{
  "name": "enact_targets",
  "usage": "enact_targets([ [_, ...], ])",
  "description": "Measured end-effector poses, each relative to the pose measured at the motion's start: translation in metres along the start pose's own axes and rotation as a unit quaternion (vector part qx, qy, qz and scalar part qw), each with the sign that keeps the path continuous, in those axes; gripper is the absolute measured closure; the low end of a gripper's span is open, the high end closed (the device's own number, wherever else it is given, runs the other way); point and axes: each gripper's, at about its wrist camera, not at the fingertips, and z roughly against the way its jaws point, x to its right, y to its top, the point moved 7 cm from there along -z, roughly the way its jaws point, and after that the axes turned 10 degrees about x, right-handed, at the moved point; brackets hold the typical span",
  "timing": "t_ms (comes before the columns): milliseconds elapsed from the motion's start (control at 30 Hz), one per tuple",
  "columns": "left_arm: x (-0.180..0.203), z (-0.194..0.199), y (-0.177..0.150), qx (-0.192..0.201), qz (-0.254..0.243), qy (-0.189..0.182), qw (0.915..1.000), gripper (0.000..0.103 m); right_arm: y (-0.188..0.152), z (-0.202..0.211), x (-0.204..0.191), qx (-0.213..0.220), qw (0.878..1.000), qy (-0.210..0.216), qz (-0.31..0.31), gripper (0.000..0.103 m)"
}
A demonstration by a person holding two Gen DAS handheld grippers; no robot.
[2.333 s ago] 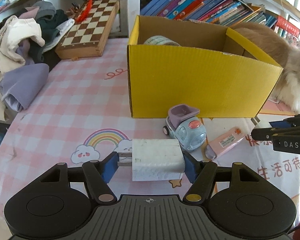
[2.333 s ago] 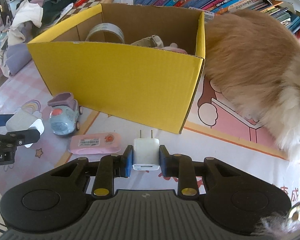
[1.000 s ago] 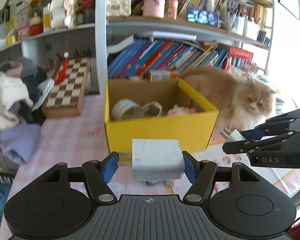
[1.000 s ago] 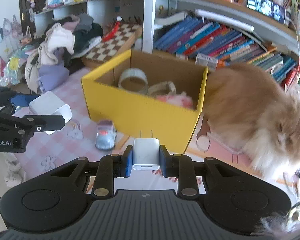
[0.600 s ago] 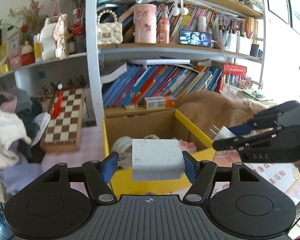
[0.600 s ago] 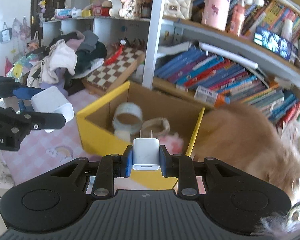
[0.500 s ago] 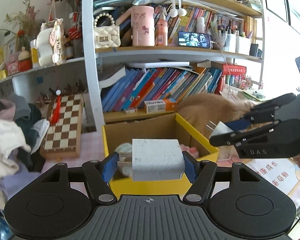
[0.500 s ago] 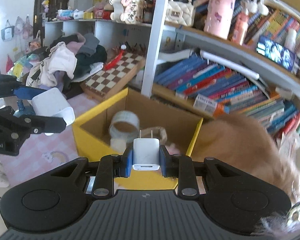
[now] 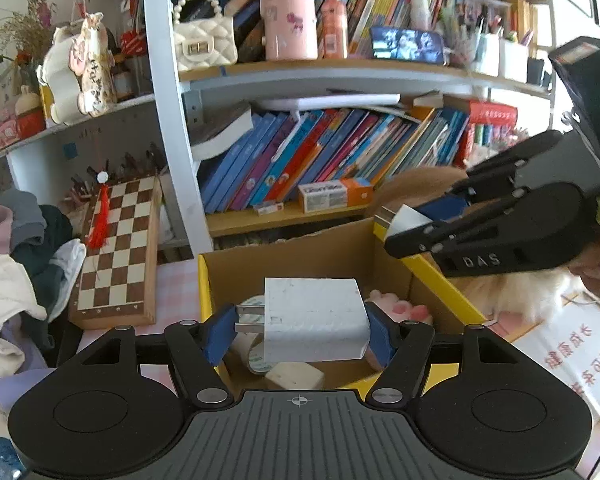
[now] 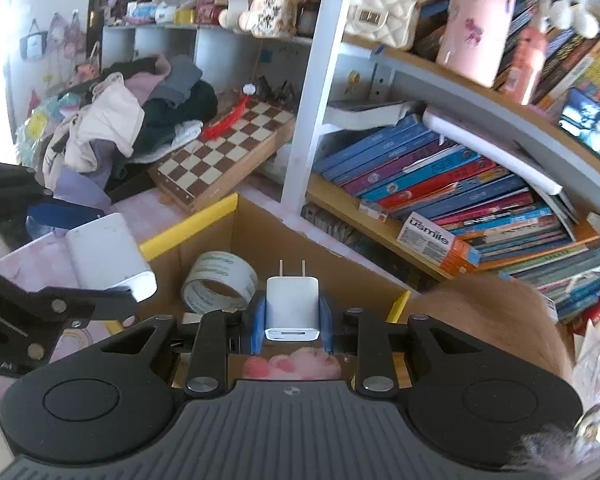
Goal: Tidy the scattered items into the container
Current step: 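Carry the charger block and white plug with both tools over the yellow box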
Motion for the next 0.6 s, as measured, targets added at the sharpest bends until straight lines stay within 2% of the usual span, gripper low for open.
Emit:
enact_targets([
  [200,-0.001,-0.028,-0.003,-0.030,0.002,0.007,0.9995,0.035,0.001,-0.036,0.016,-0.025,0.999,0.030,-0.008,0.078],
  [600,0.008,-0.084,-0.016,-0.107,-0.003,-0.015,0.9942,0.035,-0.007,-0.108,0.023,-0.099,0.991,0.087,-0.025,0.078],
])
